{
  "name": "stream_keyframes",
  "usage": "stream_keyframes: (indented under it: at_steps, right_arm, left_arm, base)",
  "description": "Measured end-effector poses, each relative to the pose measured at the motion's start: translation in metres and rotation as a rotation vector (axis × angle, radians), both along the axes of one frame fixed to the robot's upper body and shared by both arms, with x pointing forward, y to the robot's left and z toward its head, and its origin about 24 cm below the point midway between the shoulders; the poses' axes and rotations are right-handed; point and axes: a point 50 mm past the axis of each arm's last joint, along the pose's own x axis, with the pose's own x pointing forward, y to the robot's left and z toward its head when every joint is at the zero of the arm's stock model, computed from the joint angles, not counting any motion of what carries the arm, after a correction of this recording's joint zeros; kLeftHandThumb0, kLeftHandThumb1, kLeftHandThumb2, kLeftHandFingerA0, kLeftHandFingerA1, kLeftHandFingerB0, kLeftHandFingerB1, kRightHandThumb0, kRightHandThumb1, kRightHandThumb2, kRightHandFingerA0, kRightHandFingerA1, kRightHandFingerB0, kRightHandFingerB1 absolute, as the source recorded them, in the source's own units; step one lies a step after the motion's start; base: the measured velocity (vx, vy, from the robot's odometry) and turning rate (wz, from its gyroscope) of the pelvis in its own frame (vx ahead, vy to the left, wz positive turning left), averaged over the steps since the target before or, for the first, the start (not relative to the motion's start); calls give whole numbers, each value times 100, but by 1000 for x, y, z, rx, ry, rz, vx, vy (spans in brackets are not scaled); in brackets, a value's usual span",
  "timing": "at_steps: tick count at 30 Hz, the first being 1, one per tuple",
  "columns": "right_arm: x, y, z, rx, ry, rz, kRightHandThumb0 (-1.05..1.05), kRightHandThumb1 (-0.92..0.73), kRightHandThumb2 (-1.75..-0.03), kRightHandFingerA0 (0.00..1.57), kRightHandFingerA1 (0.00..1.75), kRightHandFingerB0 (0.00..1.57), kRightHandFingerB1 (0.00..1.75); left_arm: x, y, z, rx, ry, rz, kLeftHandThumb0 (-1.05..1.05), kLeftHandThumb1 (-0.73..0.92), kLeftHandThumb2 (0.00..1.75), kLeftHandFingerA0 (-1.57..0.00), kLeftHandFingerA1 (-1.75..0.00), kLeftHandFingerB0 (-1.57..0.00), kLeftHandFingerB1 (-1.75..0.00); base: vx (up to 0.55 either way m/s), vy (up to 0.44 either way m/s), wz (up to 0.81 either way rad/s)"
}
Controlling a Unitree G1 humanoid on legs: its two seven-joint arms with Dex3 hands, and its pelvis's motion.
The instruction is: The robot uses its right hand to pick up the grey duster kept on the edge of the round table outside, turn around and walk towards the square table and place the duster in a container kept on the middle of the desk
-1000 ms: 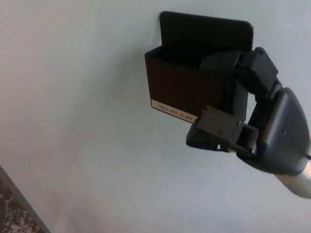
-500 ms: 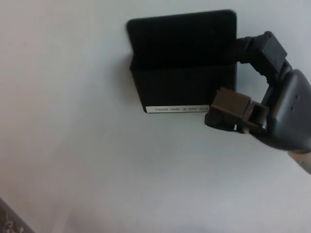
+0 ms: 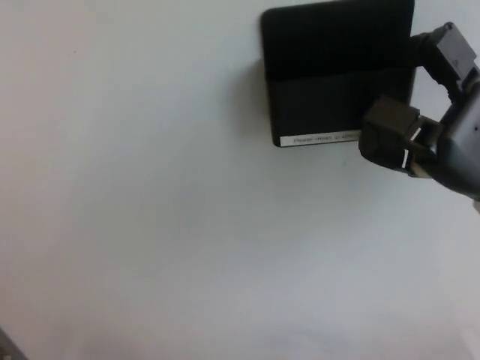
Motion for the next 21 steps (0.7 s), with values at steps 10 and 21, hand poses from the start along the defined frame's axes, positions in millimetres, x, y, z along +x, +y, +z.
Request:
stream_keyframes:
  at_steps: [10,21]
  right_arm:
    - [-19,12,4,40,-48,46,-41,-63,-59,87,162,76,78]
    - [-96,21,-27,77,64,164,-90,-55,-95,0,10,0,20]
  left_arm:
    - [-3,-6,1,3,-6,-13,7,58,102,-98,-104,-90,-88]
    - [-2,-7,0,-1,-9,-18,8,60,95,-100,-104,-91,-87]
  base:
    - [-12,-46,2]
    - [1,-12,1]
